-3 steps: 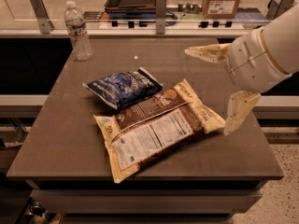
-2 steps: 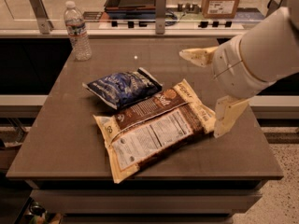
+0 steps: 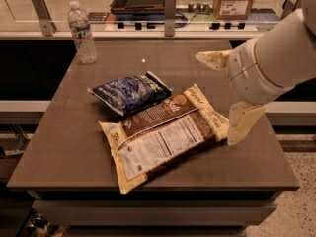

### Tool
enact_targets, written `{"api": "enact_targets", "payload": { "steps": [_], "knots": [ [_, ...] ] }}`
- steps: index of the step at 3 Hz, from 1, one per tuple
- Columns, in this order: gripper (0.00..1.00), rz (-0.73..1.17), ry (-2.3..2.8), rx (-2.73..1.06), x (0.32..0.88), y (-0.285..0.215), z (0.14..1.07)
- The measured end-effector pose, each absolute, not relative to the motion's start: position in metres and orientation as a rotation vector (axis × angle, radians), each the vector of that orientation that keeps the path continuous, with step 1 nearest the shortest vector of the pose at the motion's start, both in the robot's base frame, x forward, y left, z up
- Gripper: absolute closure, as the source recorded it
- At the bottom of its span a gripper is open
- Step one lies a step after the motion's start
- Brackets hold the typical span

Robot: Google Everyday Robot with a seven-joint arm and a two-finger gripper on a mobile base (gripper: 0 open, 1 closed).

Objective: Move brown chip bag near water bottle

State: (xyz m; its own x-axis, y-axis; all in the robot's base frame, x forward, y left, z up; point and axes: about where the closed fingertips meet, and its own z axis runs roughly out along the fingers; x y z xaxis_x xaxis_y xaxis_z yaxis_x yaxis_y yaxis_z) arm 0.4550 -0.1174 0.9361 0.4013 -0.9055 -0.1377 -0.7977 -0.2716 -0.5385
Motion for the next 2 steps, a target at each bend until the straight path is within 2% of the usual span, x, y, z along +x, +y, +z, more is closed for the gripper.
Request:
{"api": "enact_targets", "payload": {
  "steps": [2],
  "knots": [
    [0.0, -0.173, 1.341, -2.2, 0.464, -0.098, 0.924]
  ]
}}
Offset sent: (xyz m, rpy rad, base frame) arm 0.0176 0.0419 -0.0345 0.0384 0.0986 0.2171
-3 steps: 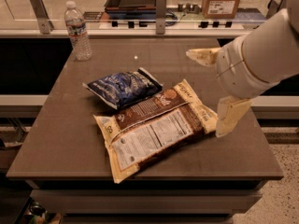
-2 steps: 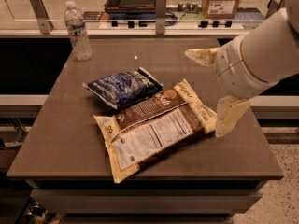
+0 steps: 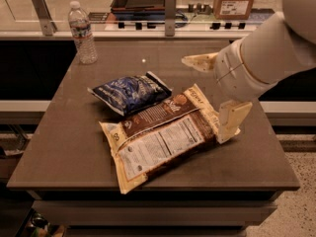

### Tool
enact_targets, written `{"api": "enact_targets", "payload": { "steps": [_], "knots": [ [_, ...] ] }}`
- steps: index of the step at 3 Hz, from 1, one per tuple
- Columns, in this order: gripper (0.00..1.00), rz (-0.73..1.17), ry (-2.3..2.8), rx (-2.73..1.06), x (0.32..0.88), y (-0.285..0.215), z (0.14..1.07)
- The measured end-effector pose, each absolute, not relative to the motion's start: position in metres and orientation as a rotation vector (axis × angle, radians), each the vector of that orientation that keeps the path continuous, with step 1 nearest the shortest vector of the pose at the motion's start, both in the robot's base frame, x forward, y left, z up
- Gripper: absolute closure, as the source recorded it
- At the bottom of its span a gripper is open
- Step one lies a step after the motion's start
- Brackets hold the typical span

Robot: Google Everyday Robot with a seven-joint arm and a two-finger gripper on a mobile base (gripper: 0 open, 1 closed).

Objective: Move brown chip bag near water bottle

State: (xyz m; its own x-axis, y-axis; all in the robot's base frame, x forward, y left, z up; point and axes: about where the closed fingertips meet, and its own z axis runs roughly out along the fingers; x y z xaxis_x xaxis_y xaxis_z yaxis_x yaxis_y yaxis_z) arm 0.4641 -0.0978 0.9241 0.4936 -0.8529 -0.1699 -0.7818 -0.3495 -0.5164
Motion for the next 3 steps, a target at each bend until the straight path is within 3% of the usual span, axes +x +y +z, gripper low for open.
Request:
{"api": "enact_targets", "payload": {
  "steps": [3],
  "knots": [
    [0.0, 0.057, 1.325, -2.37, 0.436, -0.053, 0.893]
  ]
}}
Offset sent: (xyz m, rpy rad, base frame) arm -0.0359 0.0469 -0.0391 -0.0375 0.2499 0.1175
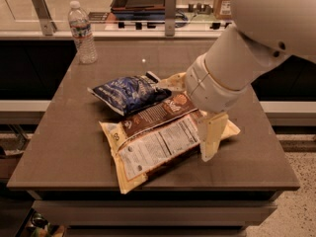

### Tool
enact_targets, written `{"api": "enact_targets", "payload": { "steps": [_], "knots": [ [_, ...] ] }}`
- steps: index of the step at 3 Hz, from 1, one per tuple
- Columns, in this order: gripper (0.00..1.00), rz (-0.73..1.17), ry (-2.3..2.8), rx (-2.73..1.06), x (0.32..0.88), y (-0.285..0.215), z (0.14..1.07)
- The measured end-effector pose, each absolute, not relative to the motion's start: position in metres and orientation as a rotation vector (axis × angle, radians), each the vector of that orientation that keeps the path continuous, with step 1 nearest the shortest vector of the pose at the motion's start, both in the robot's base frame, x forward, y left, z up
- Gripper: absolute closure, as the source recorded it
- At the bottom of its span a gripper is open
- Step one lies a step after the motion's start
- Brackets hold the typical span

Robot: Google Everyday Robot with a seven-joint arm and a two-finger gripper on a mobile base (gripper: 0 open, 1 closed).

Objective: Move brown chip bag near water bottle

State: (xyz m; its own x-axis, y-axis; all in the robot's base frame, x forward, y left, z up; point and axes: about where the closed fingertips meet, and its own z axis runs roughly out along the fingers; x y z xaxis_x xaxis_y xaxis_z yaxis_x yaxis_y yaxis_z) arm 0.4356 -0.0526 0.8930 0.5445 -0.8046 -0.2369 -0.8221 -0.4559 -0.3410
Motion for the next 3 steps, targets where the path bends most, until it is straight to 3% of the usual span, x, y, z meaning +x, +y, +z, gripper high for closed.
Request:
{"api": "enact_targets", "payload": {
  "steps": [3],
  "knots": [
    [0.0, -0.017, 1.381, -2.472, 0.46, -0.018, 0.844]
  ]
}}
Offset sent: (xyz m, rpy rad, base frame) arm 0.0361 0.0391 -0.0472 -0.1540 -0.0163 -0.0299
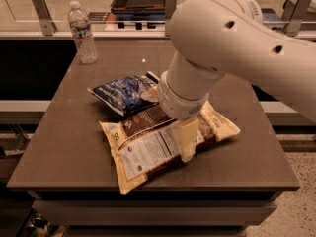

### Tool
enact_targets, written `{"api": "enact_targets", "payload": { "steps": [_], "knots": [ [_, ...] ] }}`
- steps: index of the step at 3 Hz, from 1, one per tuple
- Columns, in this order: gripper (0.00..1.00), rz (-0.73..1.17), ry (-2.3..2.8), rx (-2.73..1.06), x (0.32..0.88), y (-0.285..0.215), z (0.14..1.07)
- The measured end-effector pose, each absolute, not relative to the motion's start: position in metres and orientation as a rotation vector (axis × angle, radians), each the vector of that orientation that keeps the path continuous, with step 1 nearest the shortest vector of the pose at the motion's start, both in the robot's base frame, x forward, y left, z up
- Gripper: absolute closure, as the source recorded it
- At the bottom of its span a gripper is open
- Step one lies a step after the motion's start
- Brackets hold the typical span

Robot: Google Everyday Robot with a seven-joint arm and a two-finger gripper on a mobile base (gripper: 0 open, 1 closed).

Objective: Move brown chip bag near water bottle

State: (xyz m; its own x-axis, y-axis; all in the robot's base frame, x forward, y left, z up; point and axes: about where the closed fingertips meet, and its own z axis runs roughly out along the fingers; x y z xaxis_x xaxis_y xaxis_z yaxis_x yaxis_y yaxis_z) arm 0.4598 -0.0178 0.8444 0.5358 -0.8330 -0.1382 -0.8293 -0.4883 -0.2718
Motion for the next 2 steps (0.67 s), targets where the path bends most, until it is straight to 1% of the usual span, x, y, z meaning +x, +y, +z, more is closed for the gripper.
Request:
{"api": "enact_targets", "payload": {
  "steps": [2],
  "knots": [
    [0.0, -0.018, 1.448, -2.556, 0.453, -0.027, 0.805]
  ]
}}
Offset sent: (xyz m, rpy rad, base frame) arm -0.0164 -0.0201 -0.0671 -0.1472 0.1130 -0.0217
